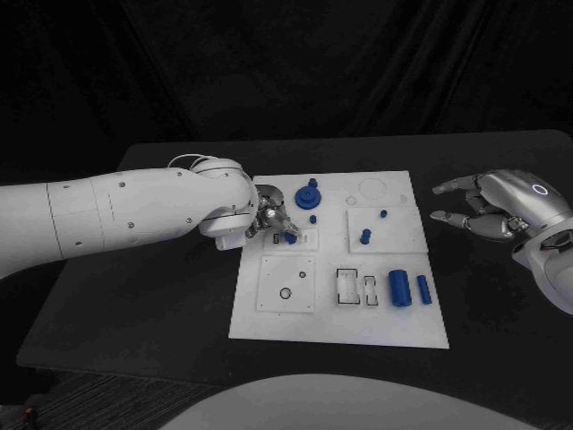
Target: Assemble the parts on the task board
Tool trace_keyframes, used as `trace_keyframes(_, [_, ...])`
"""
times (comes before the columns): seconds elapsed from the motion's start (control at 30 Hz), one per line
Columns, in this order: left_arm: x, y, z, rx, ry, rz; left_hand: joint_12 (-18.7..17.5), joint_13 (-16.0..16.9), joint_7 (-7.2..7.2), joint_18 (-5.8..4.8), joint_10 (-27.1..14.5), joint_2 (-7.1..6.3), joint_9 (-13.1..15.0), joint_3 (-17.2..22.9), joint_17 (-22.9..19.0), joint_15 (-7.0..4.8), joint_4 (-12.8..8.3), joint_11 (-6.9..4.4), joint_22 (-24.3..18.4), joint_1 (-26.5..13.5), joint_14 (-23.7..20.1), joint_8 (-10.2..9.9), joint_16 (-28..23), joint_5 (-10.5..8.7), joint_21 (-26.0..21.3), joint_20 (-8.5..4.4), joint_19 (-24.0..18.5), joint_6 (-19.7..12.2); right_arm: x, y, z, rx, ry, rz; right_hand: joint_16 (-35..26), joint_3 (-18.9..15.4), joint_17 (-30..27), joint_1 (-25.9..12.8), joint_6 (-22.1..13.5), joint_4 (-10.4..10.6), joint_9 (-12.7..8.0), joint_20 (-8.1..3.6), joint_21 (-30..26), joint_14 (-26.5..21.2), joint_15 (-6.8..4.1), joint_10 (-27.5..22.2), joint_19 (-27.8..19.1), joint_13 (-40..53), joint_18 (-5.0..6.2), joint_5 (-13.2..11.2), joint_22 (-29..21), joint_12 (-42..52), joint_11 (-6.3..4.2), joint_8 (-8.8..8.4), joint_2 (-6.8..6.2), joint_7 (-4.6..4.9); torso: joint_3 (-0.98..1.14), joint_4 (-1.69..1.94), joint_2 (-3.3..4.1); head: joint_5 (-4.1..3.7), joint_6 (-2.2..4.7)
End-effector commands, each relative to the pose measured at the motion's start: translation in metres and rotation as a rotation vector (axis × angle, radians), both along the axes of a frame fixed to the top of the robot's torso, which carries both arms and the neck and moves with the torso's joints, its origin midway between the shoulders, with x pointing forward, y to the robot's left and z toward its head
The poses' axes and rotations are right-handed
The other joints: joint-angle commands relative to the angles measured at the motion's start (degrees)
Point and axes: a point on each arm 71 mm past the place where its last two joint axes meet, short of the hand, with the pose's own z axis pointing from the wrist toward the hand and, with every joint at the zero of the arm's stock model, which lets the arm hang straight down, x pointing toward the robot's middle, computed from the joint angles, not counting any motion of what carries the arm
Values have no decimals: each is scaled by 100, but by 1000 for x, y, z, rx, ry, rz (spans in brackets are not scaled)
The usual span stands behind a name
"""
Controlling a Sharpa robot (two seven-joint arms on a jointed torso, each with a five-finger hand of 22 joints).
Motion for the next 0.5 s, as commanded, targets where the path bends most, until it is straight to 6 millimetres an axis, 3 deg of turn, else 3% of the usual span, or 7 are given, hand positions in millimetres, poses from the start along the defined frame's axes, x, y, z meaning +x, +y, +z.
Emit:
trace_keyframes(0.03, [-5,1,-9,6,22,-6,20,1509,-59,-23,593,-96,83,499,1510,-54,-335,-53,301,-2,606,-202,15,89,-41,-47,-2,-13,0,-1,-1,-5,2,-13,-26,-29,687,-10,40,-1,-9,36,-34,421,37,390,1,1223,-57,20,867,-20,52,-31,52,5,1,-2,-1,7,9])
trace_keyframes(0.13, [-6,1,-8,-9,4,6,20,1509,-62,-26,593,-144,140,660,1510,-59,-391,-58,319,-58,606,-173,15,78,-39,-51,10,-6,0,-2,-1,-5,2,-14,-26,-29,687,-10,40,-1,-9,36,-34,421,37,390,1,1223,-57,20,867,-20,52,-31,52,5,1,-3,-1,7,11])
trace_keyframes(0.3, [-8,3,-3,-35,-65,45,20,1509,-38,-37,593,-181,223,769,1510,-55,-395,-44,361,-171,606,-172,15,-117,-20,-51,49,-119,0,-2,-1,-5,2,-17,-26,-29,687,-10,40,-1,-9,36,-34,421,37,390,1,1223,-57,20,867,-20,52,-31,52,5,0,-6,0,-14,17])
trace_keyframes(0.5, [-11,6,3,-31,-150,66,20,1509,-22,-44,593,-148,261,773,1510,-44,-344,-29,386,-222,606,-161,15,-132,-2,-45,76,-170,-1,-4,-1,-4,1,-22,-31,-33,682,-12,48,-1,-11,37,-51,421,38,384,-3,1215,-55,21,863,-27,52,-37,55,5,0,-6,-2,-15,38])
